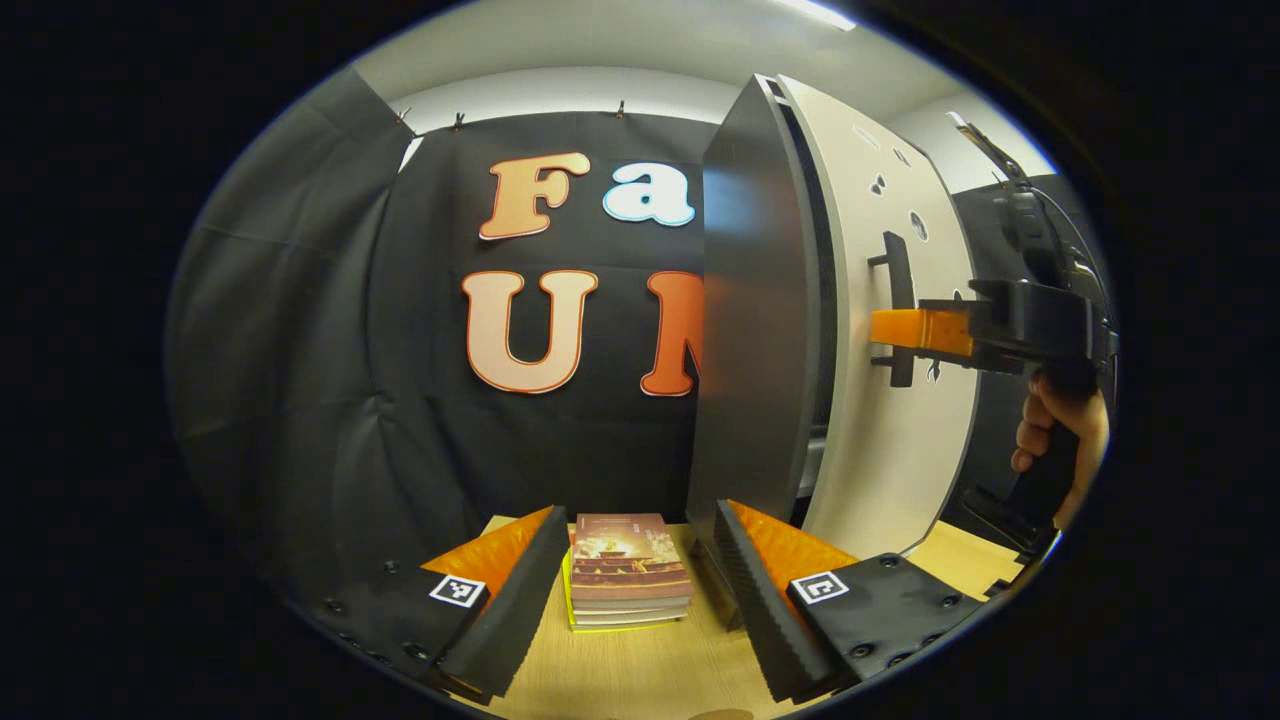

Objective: Open the cabinet door with the right hand, grasp the bottle in the cabinet with the left hand and place it on the coaster, then close the cabinet door with the right hand.

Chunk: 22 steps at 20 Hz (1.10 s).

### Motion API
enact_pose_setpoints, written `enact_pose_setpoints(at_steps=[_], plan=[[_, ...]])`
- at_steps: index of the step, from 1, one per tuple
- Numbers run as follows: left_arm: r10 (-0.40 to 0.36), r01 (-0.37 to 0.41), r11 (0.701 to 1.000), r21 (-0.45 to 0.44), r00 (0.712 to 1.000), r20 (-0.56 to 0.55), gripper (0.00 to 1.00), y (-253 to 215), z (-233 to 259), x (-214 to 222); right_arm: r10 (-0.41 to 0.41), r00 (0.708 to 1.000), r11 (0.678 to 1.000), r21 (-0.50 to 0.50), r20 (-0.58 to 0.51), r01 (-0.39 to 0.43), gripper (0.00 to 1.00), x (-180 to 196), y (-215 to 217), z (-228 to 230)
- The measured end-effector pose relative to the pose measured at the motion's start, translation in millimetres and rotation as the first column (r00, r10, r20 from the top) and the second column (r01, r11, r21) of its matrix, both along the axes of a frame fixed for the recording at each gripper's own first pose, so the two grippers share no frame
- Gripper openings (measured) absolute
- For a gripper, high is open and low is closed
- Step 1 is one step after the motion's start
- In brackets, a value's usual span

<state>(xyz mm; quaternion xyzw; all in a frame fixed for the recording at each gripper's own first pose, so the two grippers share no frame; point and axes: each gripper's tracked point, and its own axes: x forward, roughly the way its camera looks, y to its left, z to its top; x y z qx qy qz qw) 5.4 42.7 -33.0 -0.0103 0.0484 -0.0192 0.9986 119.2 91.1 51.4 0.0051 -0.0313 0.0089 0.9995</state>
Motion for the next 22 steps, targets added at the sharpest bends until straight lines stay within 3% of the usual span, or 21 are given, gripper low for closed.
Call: enact_pose_setpoints(at_steps=[2,12,13,17,20,22], plan=[[0.016,-0.016,1.0,-0.017,1.0,0.002,0.95,-10,3,-17,0.021,1.0,1.0,-0.003,0.006,-0.021,0.14,-12,-3,0],[0.107,-0.106,0.994,-0.033,0.993,0.045,0.95,-84,29,-116,0.141,0.99,0.99,0.008,-0.001,-0.141,0.17,-106,-63,15],[0.116,-0.115,0.993,-0.032,0.992,0.047,0.95,-92,30,-127,0.14,0.99,0.99,0.007,0.002,-0.14,0.13,-116,-71,16],[0.142,-0.141,0.989,-0.032,0.989,0.035,0.95,-119,28,-160,0.112,0.994,0.994,-0.009,0.003,-0.112,0.15,-150,-109,18],[0.107,-0.106,0.994,-0.031,0.994,0.02,0.95,-144,27,-163,0.074,0.997,0.997,-0.002,0.0,-0.074,0.17,-160,-138,21],[0.069,-0.068,0.997,-0.031,0.997,0.03,0.95,-163,32,-161,0.041,0.999,0.999,0.004,0.004,-0.041,0.11,-167,-160,22]])
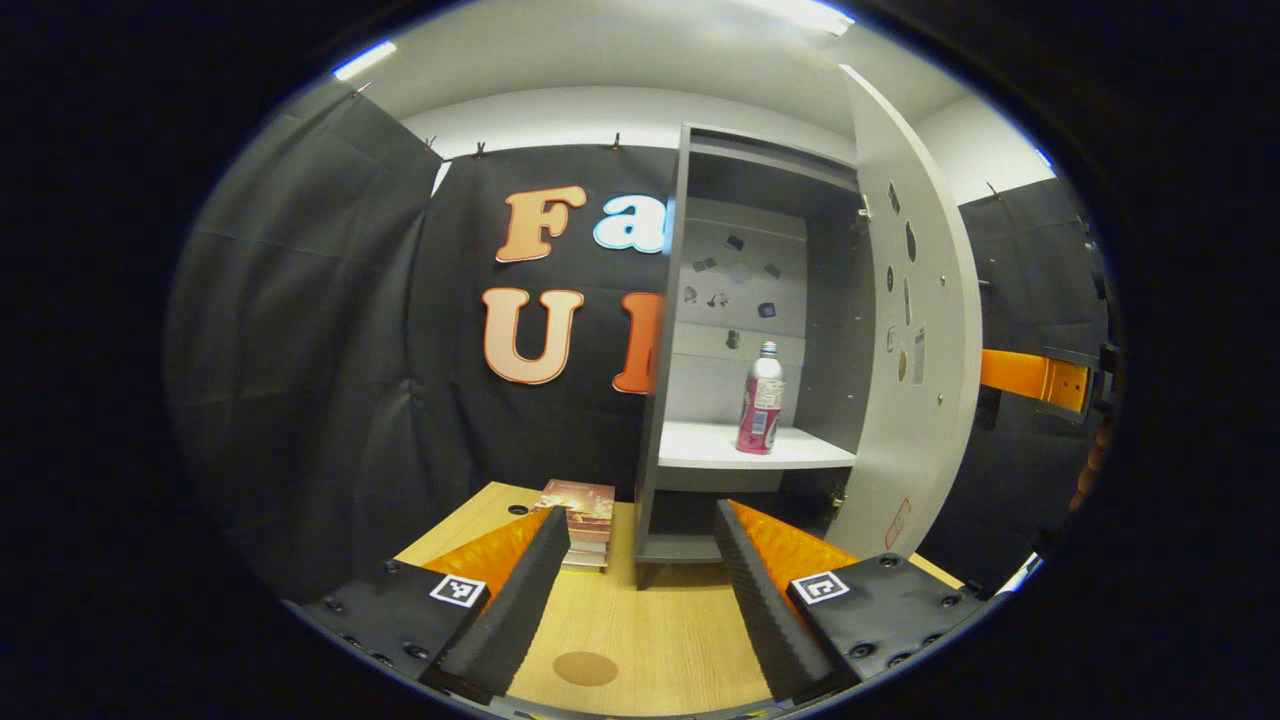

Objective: Open the cabinet door with the right hand, grasp the bottle in the cabinet with the left hand and place it on the coaster, then close the cabinet door with the right hand.

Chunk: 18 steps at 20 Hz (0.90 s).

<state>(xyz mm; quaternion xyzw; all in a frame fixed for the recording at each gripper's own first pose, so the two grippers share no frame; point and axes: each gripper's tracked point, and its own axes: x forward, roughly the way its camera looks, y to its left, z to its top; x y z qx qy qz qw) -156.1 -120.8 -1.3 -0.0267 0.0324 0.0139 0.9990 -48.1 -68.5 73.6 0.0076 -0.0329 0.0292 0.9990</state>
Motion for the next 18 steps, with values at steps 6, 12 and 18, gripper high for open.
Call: enact_pose_setpoints(at_steps=[6,12,18], plan=[[-0.081,0.08,0.997,0.021,0.996,0.033,0.96,-31,13,20,-0.142,0.99,0.989,-0.025,0.017,0.143,0.05,-15,-70,0],[-0.117,0.117,0.993,0.014,0.993,0.021,0.97,-40,4,26,-0.166,0.985,0.986,-0.029,0.039,0.167,0.1,-15,-113,-1],[-0.132,0.132,0.991,0.013,0.991,0.004,0.95,-40,-2,36,-0.18,0.982,0.982,-0.056,0.049,0.183,0.0,-17,-129,-4]])
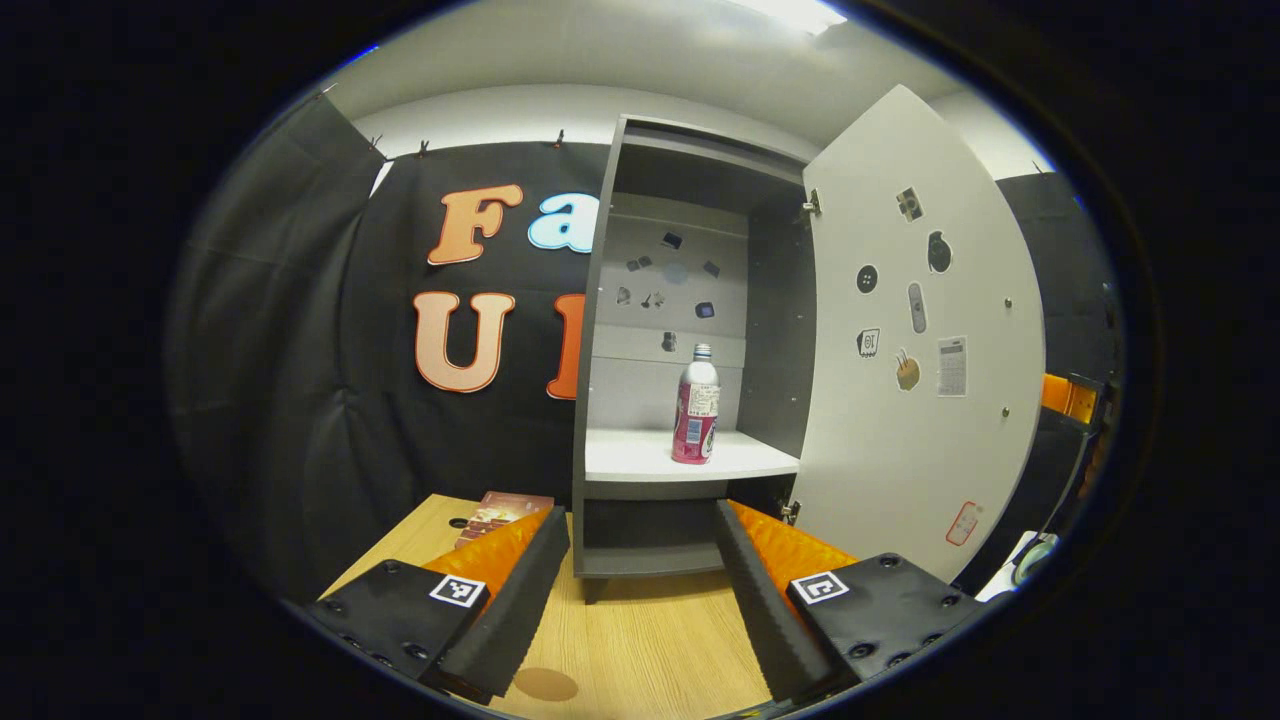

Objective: Open the cabinet door with the right hand, grasp the bottle in the cabinet with the left hand and place it on the coaster, then close the cabinet door with the right hand.

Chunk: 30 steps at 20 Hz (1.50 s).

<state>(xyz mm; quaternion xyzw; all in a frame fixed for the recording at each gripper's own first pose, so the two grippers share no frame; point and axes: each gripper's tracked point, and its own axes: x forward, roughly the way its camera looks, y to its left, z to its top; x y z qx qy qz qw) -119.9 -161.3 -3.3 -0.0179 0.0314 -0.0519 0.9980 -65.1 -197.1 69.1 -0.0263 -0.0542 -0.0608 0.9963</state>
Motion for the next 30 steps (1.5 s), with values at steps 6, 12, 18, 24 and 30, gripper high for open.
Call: enact_pose_setpoints(at_steps=[6,12,18,24,30], plan=[[-0.017,0.017,1.0,0.0,1.0,0.008,0.97,-6,1,3,-0.049,0.999,0.999,-0.019,-0.013,0.049,0.22,-13,-9,-3],[-0.03,0.03,1.0,-0.007,0.999,0.019,0.97,-16,4,2,-0.138,0.99,0.988,-0.076,-0.007,0.137,0.4,-41,-24,-1],[-0.026,0.026,1.0,0.011,0.999,0.042,0.94,-26,13,-2,-0.018,1.0,0.996,-0.086,0.01,0.018,0.54,-65,27,7],[-0.019,0.017,0.999,0.042,0.998,0.056,0.95,-24,19,-4,0.118,0.993,0.984,-0.132,-0.025,-0.12,0.62,-35,101,-17],[-0.047,0.045,0.998,0.033,0.998,0.049,0.96,-5,11,35,0.141,0.989,0.985,-0.098,-0.033,-0.144,0.72,16,144,-36]])
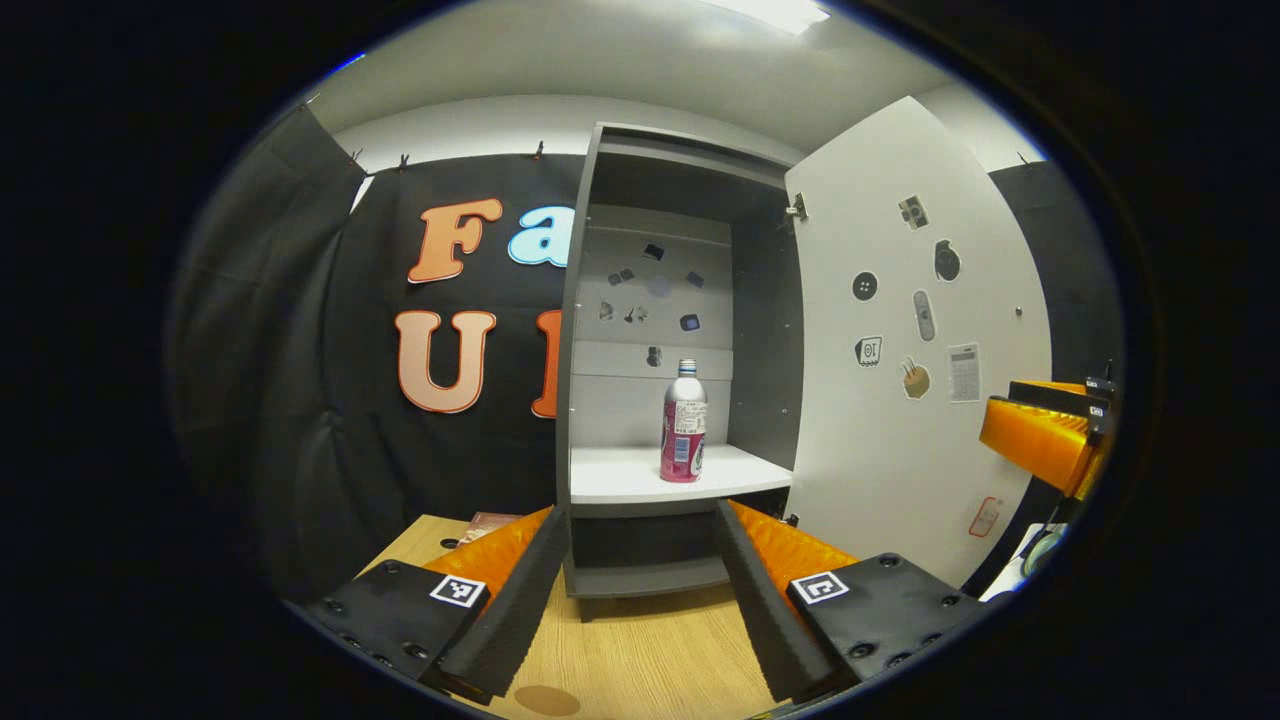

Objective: Open the cabinet door with the right hand, grasp the bottle in the cabinet with the left hand and place it on the coaster, then close the cabinet door with the right hand.

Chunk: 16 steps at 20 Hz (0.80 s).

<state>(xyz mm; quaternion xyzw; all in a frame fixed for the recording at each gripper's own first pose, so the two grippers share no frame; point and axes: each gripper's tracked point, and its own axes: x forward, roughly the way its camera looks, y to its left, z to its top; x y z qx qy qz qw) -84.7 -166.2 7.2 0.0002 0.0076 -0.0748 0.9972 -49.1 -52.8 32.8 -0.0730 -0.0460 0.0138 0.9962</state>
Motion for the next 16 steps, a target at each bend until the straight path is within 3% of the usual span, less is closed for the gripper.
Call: enact_pose_setpoints(at_steps=[6,11,14,15,16], plan=[[-0.078,0.078,0.997,0.006,0.996,0.03,0.97,21,3,64,-0.059,0.998,0.996,0.065,0.014,0.058,0.77,72,29,-7],[-0.19,0.19,0.982,0.005,0.981,0.04,0.95,4,-1,104,-0.12,0.993,0.991,0.068,0.0,0.119,0.8,105,37,-22],[-0.21,0.212,0.977,-0.02,0.976,0.053,0.96,-8,2,120,-0.126,0.992,0.991,0.046,0.0,0.126,0.81,118,35,-23],[-0.207,0.209,0.978,-0.028,0.976,0.064,0.95,-12,4,123,-0.122,0.992,0.992,0.042,0.001,0.122,0.87,123,32,-22],[-0.2,0.202,0.979,-0.031,0.978,0.063,0.95,-16,5,129,-0.12,0.993,0.992,0.041,-0.004,0.12,0.83,128,28,-22]])
